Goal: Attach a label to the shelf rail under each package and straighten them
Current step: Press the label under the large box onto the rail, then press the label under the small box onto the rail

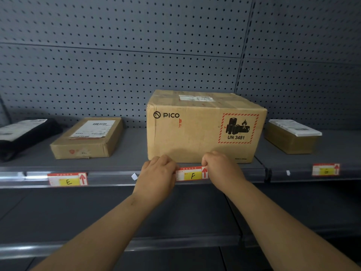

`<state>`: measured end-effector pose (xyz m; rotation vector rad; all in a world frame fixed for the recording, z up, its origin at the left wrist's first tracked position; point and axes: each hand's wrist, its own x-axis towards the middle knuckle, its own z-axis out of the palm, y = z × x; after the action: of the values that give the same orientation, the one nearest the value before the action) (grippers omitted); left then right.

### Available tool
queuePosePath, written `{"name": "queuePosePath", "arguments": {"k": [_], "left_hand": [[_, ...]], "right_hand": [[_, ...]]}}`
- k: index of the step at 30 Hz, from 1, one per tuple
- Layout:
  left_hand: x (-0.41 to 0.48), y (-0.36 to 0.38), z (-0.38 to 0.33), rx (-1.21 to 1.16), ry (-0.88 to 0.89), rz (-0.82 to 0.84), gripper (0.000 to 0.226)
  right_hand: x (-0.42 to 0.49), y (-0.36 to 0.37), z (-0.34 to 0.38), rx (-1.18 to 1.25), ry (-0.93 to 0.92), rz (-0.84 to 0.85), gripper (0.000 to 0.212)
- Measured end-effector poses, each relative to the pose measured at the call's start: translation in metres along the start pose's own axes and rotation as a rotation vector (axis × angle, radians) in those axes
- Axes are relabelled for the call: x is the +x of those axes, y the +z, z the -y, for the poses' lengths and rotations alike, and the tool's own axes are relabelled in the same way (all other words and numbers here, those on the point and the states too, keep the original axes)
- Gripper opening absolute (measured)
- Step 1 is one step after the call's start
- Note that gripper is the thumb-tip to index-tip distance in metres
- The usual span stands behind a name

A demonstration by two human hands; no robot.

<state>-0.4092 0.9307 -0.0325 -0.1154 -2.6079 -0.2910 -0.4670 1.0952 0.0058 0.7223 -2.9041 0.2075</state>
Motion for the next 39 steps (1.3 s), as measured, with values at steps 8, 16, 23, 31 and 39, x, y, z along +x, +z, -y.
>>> {"name": "queuePosePath", "arguments": {"k": [8,16,23,31,39], "left_hand": [[-0.001,0.002,0.0,0.024,0.026,-0.017,0.021],[-0.003,0.005,-0.001,0.087,0.036,-0.035,0.017],[-0.003,0.006,-0.001,0.117,0.042,-0.04,0.022],[-0.006,0.005,-0.001,0.122,0.047,-0.026,0.027],[-0.003,0.001,-0.003,0.095,0.091,-0.047,0.02]], "right_hand": [[-0.005,0.001,-0.003,0.024,0.028,-0.017,0.023],[-0.003,0.003,-0.004,-0.063,0.018,0.044,0.015],[-0.006,0.001,-0.001,-0.123,0.027,0.031,0.018],[-0.007,0.001,0.002,-0.13,0.04,-0.014,0.015],[-0.01,0.0,-0.007,-0.119,0.073,-0.04,0.025]]}}
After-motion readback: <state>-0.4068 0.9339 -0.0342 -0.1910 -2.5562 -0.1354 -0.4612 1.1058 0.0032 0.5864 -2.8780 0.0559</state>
